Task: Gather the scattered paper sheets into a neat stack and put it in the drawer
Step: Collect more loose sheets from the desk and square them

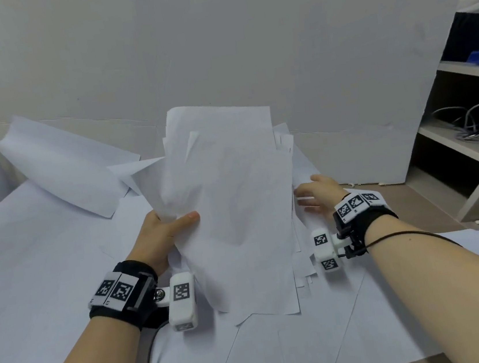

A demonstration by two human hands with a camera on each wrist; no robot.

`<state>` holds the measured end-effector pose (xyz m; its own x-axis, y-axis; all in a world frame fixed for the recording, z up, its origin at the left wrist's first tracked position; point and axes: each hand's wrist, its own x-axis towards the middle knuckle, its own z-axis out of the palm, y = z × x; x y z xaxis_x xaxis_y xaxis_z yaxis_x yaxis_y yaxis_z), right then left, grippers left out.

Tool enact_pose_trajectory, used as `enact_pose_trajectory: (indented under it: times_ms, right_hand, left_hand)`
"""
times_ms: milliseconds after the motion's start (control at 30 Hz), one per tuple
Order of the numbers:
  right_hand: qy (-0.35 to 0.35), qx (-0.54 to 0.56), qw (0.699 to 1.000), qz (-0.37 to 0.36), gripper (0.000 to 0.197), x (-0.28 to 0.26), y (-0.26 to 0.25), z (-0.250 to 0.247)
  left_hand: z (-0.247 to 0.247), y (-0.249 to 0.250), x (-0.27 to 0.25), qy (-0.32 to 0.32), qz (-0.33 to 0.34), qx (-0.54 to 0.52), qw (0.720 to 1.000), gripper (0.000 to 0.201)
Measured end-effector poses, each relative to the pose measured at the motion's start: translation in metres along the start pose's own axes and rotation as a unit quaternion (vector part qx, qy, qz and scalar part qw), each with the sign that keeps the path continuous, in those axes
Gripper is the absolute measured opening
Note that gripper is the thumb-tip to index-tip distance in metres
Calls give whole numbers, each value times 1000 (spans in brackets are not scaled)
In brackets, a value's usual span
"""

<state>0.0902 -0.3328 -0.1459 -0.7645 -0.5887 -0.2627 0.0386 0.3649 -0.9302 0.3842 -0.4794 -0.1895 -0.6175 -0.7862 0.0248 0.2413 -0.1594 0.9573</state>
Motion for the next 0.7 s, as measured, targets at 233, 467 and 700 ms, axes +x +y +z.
enact_pose_trajectory:
  times_ms: [233,467,700]
  right_hand:
    - [-25,26,998,53,22,0,-1,-3]
    - [-169,72,983,29,71,11,3,0]
    - [-293,44,954,52,88,-47,-15,8]
  left_hand:
    - [-8,2,-1,-40,6,-39,998,66]
    - [-12,17,-2,-80,62,-48,994,85]
    - [-25,12,2,-28,63,-55,996,99]
